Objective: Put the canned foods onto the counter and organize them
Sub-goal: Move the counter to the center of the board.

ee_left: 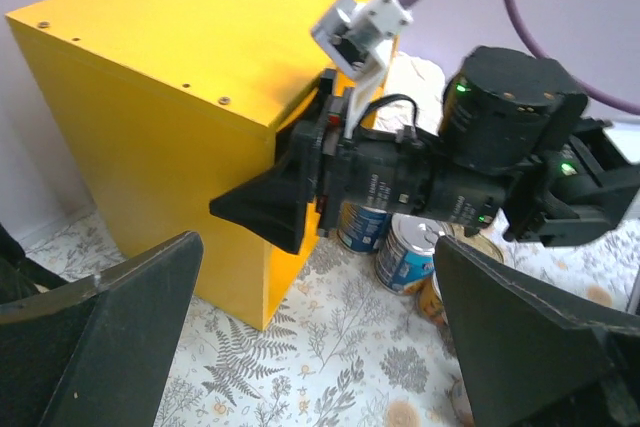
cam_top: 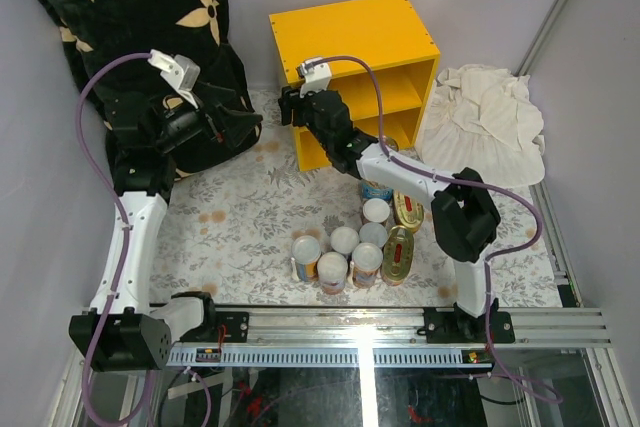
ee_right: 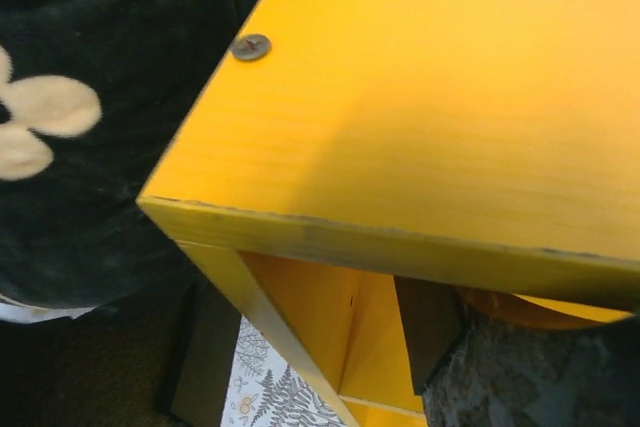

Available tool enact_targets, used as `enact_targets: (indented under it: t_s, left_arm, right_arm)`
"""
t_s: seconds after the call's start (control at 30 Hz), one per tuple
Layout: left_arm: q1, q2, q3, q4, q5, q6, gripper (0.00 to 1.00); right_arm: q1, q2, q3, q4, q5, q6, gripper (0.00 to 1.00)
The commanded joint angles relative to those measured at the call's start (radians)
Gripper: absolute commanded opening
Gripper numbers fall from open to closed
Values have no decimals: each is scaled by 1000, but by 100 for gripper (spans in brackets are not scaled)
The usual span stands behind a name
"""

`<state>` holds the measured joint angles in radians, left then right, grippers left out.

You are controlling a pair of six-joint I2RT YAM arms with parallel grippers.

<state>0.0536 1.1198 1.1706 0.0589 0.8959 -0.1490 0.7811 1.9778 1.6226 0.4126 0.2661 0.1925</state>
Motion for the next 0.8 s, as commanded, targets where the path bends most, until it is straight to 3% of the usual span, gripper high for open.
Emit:
enact_targets:
  t_s: [0.0,0.13,0.3,0.4,0.5,0.77]
  left_arm:
    - [4,-17,28,-27,121,56,100]
    - [5,2,37,-3,87,14,100]
    - [6,34,99,-28,-279,-80,100]
    - [6,42,119,-43,-550,-146,100]
    - [7,51,138,-89,-714,-175,100]
    - [8,-16,60,-28,-773,-198,100]
  right_arm:
    - [9,13,43,109,67,-55,61]
    - [13,33,53,120,69,-73,41]
    - [21,13,20,111,54,-66,2]
    - [23,-38,-42,107,-25,-43,0]
    - [23,-83,-58,27,-171,-14,0]
    - [28,-241,-253,68,-370,93,0]
